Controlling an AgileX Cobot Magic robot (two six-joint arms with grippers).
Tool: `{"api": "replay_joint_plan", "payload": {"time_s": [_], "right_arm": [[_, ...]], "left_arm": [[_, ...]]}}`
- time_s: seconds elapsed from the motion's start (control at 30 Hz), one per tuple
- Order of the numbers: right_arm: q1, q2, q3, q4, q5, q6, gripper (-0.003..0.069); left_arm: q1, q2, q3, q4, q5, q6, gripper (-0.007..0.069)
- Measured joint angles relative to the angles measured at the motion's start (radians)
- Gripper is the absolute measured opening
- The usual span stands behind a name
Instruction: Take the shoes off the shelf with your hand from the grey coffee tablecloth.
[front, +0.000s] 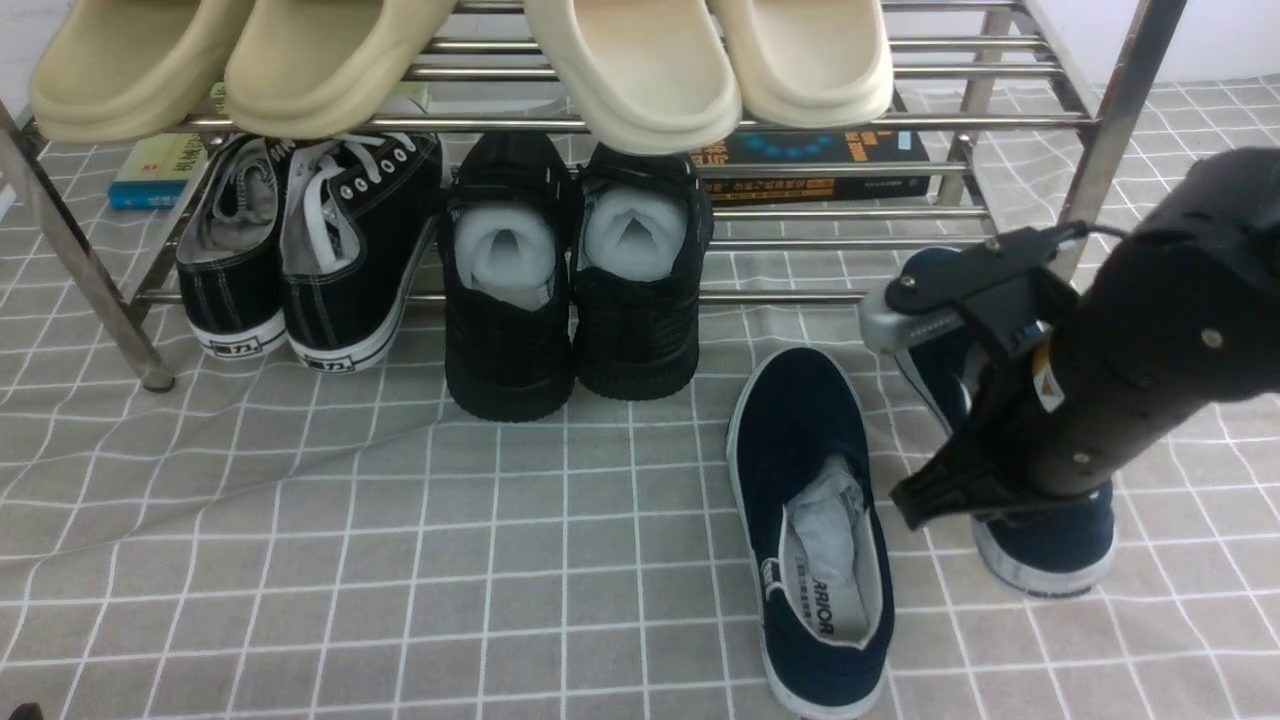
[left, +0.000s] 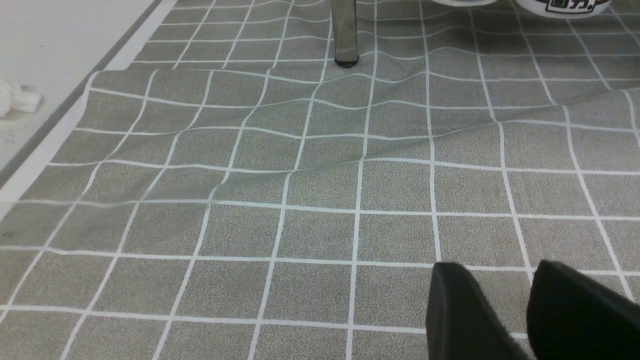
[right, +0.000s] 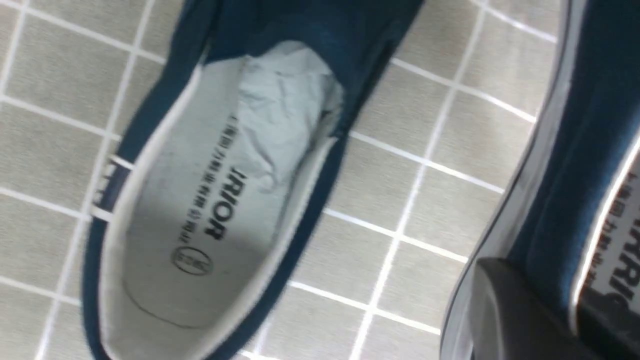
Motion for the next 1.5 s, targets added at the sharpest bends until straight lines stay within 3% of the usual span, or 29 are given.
{"api": "replay_joint_plan", "payload": {"time_s": [0.93, 1.07, 1.17, 1.27, 1.37, 1.5], "right_arm": [[0.001, 0.003, 0.162, 0.197, -0.159, 0.004, 0.0036], [0.001, 0.003, 0.162, 0.216, -0.169, 0.006, 0.0097], [0.001, -0.005, 0.134, 0.234, -0.077, 0.005, 0.0257], [0.001, -0.053, 0.046, 0.210, 0.040, -0.031, 0.0341], [0.001, -0.125, -0.021, 0.177, 0.117, -0.051, 0.0325], [0.001, -0.381, -0.042, 0.060, 0.251, -0.058, 0.0085]], "left_arm": [[0.000, 0.000, 0.000, 0.000, 0.000, 0.000, 0.0240], [0.000, 0.000, 0.000, 0.000, 0.000, 0.000, 0.0240], [0.000, 0.000, 0.000, 0.000, 0.000, 0.000, 0.0240], [0.000, 0.000, 0.000, 0.000, 0.000, 0.000, 0.0240], [0.000, 0.000, 0.000, 0.000, 0.000, 0.000, 0.0240], [0.000, 0.000, 0.000, 0.000, 0.000, 0.000, 0.0240]]}}
